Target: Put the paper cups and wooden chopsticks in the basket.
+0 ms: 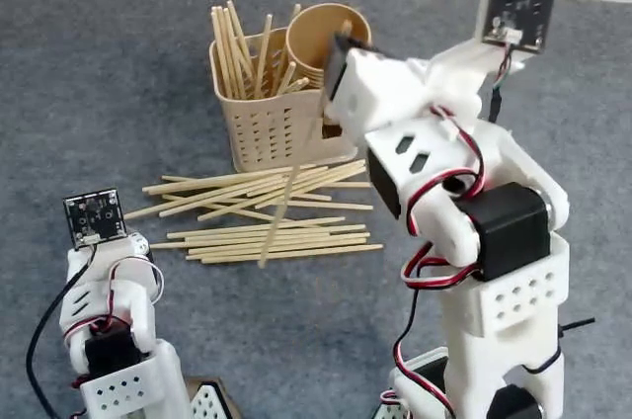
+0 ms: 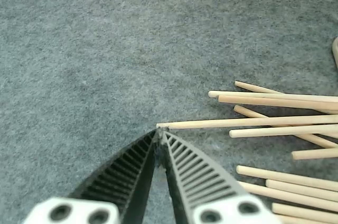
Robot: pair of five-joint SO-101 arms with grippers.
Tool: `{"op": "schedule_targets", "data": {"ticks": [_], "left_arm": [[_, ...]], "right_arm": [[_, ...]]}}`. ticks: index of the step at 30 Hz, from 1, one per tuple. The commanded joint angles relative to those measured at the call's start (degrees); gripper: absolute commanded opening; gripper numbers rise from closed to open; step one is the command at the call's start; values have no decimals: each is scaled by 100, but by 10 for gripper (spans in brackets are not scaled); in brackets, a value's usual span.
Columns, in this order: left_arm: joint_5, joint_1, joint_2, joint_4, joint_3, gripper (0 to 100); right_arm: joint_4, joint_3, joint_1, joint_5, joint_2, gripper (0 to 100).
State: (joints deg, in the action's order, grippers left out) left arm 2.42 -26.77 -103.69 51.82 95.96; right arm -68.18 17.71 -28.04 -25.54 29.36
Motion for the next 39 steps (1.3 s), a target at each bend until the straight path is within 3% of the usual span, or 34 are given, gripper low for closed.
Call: {"op": "schedule_targets", "data": {"ticks": [1, 10, 17, 22, 39], "left_arm": [[44, -40, -40, -114, 119, 8], [44, -40, -40, -114, 119, 8], [44, -40, -40, -114, 119, 8], [44, -40, -40, -114, 119, 8], [44, -40, -40, -114, 119, 8]], "right_arm": [[848, 22, -66, 97, 171, 5], [2422, -84, -66, 114, 119, 5], [4945, -1604, -66, 1451, 145, 5], [6431, -2686, -66, 1987, 189, 5], [7618, -4189, -66, 2031, 136, 8]]}}
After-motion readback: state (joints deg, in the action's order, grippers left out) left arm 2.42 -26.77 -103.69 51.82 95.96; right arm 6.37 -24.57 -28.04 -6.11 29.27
